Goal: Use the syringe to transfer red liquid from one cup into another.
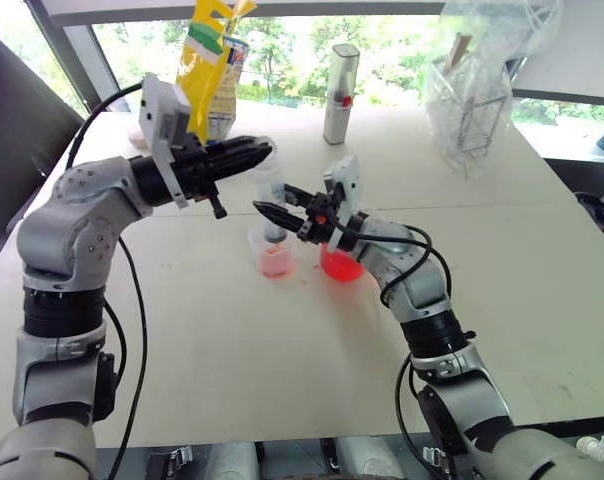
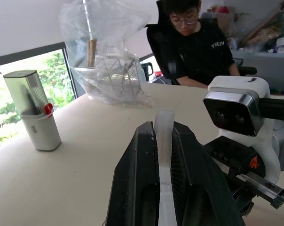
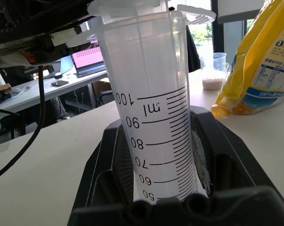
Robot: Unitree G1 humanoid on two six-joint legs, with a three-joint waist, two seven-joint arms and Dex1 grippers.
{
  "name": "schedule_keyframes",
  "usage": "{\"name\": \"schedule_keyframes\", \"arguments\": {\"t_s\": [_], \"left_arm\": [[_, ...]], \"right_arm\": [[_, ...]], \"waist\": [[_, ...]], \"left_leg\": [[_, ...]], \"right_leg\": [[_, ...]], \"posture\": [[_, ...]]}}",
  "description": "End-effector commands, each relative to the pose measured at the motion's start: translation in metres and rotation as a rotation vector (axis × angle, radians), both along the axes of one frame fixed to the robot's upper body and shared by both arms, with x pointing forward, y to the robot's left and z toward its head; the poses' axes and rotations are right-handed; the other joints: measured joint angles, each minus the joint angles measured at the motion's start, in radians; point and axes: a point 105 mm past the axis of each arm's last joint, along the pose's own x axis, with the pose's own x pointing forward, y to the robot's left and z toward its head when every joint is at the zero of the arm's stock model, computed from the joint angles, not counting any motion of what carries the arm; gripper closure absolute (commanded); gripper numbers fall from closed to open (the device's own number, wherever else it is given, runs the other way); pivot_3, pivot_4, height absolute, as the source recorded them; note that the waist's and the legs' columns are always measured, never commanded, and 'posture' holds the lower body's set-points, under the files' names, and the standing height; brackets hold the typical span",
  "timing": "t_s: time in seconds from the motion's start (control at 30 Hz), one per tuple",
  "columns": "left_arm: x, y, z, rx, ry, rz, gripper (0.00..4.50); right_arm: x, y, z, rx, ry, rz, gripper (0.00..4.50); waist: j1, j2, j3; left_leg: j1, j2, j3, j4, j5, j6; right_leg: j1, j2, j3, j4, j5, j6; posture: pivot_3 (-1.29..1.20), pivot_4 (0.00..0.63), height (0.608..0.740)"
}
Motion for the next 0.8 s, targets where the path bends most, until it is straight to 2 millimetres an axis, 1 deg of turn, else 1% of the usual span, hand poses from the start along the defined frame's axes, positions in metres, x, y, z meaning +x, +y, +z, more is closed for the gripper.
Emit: {"name": "schedule_keyframes", "arguments": {"t_s": [0.03,0.23,0.27,0.3,0.37,0.47,0.57,0.7,0.73,0.8], "left_arm": [[0.004,0.002,-0.005,0.001,0.050,0.014,3.36],[0.005,0.012,0.020,-0.088,-0.002,0.063,0.33],[0.004,0.016,0.026,-0.111,-0.012,0.074,0.09],[0.003,0.021,0.033,-0.134,-0.027,0.089,0.09],[0.001,0.027,0.041,-0.158,-0.043,0.105,0.09],[-0.004,0.037,0.048,-0.166,-0.067,0.134,0.09],[-0.009,0.047,0.052,-0.169,-0.077,0.166,0.09],[-0.019,0.051,0.034,-0.132,-0.039,0.176,0.09],[-0.020,0.051,0.029,-0.124,-0.031,0.182,0.09],[-0.024,0.053,0.018,-0.125,-0.007,0.194,0.09]], "right_arm": [[-0.015,-0.001,0.055,0.138,-0.174,0.027,3.15],[-0.017,0.004,0.042,0.125,-0.136,0.047,3.15],[-0.017,0.006,0.039,0.123,-0.125,0.052,3.15],[-0.019,0.008,0.035,0.122,-0.106,0.060,3.15],[-0.021,0.010,0.029,0.120,-0.086,0.069,3.15],[-0.023,0.012,0.024,0.112,-0.075,0.073,3.15],[-0.022,0.011,0.023,0.111,-0.071,0.067,3.15],[-0.013,0.004,0.036,0.117,-0.081,0.036,3.15],[-0.011,0.000,0.041,0.120,-0.084,0.024,3.15],[-0.002,-0.012,0.058,0.114,-0.100,-0.013,3.15]], "waist": [[0.000,0.000,0.000],[-0.001,0.000,0.000],[-0.001,0.000,0.000],[-0.001,0.000,0.000],[-0.001,0.000,0.000],[0.000,0.000,0.000],[0.000,0.000,0.000],[-0.002,0.000,0.000],[-0.001,0.000,0.000],[0.000,0.000,0.000]], "left_leg": [[0.000,0.000,0.000,0.000,0.000,0.000],[0.000,0.000,0.000,0.000,0.000,0.000],[0.000,0.000,0.000,0.000,0.000,0.000],[0.000,0.000,0.000,0.000,0.000,0.000],[0.000,0.000,0.000,0.000,0.000,0.000],[0.000,0.000,0.000,0.000,0.000,0.000],[0.000,0.001,0.000,0.000,0.000,0.000],[0.000,0.001,0.000,-0.001,0.000,0.000],[0.000,0.001,0.000,-0.001,0.000,0.000],[0.000,0.001,-0.001,-0.001,0.000,0.000]], "right_leg": [[0.000,0.000,0.000,0.000,0.000,0.000],[0.000,0.000,0.000,0.000,0.000,0.000],[0.000,0.000,0.000,0.000,0.000,0.000],[0.000,0.000,0.000,0.000,0.000,0.000],[0.000,0.000,0.000,0.000,0.000,0.000],[0.000,0.000,0.000,0.000,0.000,0.000],[0.000,-0.001,0.000,0.000,0.000,0.000],[0.000,-0.001,0.000,0.000,0.000,0.000],[0.000,-0.001,0.000,0.000,0.000,0.000],[0.000,-0.001,0.000,0.000,0.000,0.000]], "posture": [[0.00,0.150,0.740],[0.00,0.150,0.740],[0.00,0.150,0.740],[0.00,0.150,0.740],[0.00,0.150,0.740],[0.00,0.150,0.740],[0.00,0.150,0.740],[0.00,0.150,0.740],[0.00,0.150,0.740],[0.00,0.150,0.740]]}}
